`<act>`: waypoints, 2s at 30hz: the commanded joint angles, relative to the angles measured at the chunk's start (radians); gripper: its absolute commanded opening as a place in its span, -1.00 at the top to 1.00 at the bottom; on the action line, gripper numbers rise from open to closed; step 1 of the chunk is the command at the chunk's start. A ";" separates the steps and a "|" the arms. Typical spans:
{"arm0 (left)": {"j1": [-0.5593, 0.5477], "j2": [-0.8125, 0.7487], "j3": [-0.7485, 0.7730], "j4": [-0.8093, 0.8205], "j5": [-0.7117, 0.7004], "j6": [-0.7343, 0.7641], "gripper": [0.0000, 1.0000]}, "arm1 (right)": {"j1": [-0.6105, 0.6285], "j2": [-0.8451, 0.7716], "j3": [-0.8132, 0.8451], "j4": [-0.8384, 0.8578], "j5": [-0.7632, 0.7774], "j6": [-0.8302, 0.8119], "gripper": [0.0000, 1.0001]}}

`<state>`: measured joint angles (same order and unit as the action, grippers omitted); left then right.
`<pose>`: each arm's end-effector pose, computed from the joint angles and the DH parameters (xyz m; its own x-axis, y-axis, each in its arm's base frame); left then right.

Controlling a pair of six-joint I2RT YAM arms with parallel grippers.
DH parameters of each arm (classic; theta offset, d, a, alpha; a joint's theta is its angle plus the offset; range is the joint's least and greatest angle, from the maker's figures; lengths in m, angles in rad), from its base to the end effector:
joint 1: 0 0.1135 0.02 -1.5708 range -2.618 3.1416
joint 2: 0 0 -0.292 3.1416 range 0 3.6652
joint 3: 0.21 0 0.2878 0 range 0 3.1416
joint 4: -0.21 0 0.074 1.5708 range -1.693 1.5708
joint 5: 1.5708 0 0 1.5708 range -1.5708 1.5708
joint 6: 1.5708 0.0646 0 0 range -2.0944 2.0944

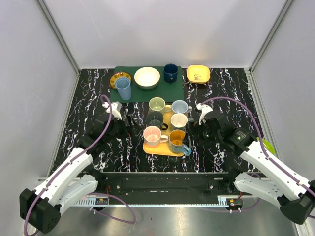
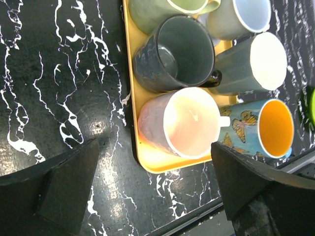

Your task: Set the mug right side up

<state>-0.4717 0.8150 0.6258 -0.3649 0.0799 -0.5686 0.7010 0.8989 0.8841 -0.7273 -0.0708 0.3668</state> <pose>0.1982 -0.1069 0.2592 -0.6714 -0.2600 -0.6940 0.1803 0.8510 -0.4933 0.1672 0.1471 0.3043 -0.7271 -0.1456 -0.6709 -0.4525 0.8365 0.3090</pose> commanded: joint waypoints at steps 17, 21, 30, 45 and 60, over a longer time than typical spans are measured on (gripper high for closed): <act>-0.071 0.027 -0.021 0.004 -0.002 -0.042 -0.98 | 0.045 0.155 0.055 -0.046 0.058 0.003 -0.52; -0.070 0.016 -0.037 0.006 0.009 -0.050 -0.98 | 0.051 0.160 0.017 -0.012 0.031 0.018 -0.48; -0.071 0.013 -0.067 0.023 0.027 -0.059 -0.98 | 0.103 0.233 -0.010 0.040 0.022 0.007 -0.50; -0.071 -0.017 -0.077 -0.012 0.017 -0.054 -0.98 | 0.123 0.388 0.023 0.092 0.124 -0.006 0.02; -0.071 -0.030 -0.078 -0.016 0.017 -0.057 -0.98 | 0.127 0.397 0.016 0.094 0.193 0.024 0.42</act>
<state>-0.5404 0.8108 0.5537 -0.4019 0.0944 -0.6216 0.8268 1.2797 0.8913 -0.6594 0.0151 0.3721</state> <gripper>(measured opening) 0.985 0.314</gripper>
